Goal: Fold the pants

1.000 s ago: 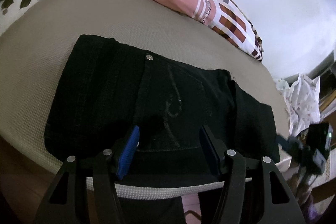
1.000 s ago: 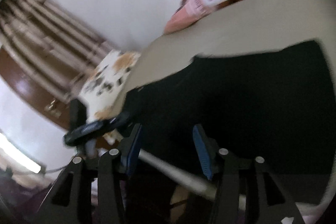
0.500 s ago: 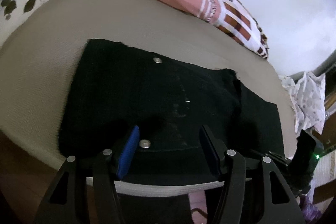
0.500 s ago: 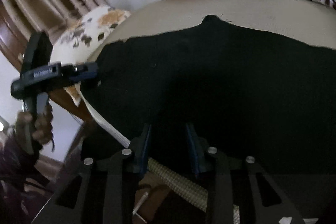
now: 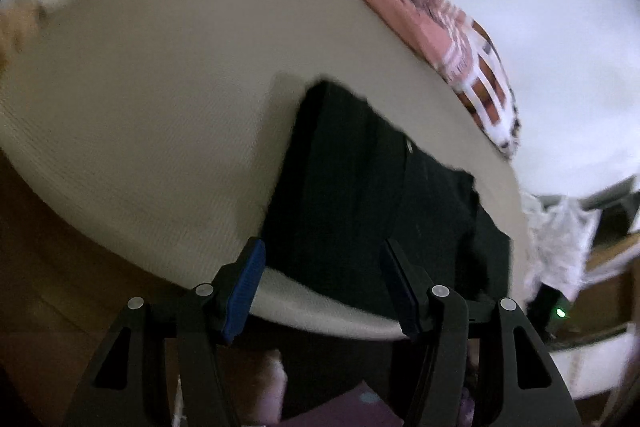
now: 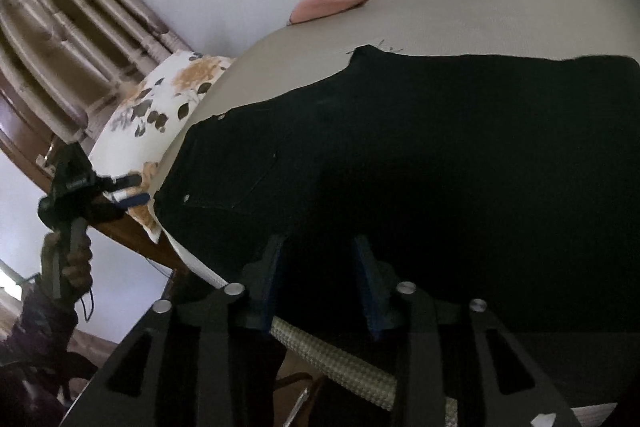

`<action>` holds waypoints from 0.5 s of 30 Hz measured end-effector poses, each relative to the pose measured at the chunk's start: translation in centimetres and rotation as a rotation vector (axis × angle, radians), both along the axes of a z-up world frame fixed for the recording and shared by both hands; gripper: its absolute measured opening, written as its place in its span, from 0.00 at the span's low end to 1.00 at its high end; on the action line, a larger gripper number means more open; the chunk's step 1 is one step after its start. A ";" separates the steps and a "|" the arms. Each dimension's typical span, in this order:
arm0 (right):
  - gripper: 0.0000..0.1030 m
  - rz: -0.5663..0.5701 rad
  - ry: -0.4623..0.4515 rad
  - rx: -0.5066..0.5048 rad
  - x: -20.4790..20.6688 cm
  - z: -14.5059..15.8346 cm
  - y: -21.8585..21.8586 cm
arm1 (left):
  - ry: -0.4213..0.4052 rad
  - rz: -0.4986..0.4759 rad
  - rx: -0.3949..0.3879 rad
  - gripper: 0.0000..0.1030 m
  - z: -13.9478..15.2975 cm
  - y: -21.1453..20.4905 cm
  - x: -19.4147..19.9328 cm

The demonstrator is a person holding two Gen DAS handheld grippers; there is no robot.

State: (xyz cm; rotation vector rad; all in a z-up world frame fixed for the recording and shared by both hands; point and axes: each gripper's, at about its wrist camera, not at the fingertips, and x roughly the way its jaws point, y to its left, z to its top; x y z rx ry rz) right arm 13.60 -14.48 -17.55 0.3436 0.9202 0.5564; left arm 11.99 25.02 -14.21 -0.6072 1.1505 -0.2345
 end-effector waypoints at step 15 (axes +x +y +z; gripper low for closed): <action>0.47 0.007 -0.003 -0.003 -0.1 -0.1 0.6 | 0.111 -0.004 -0.161 0.57 -3.8 0.6 1.4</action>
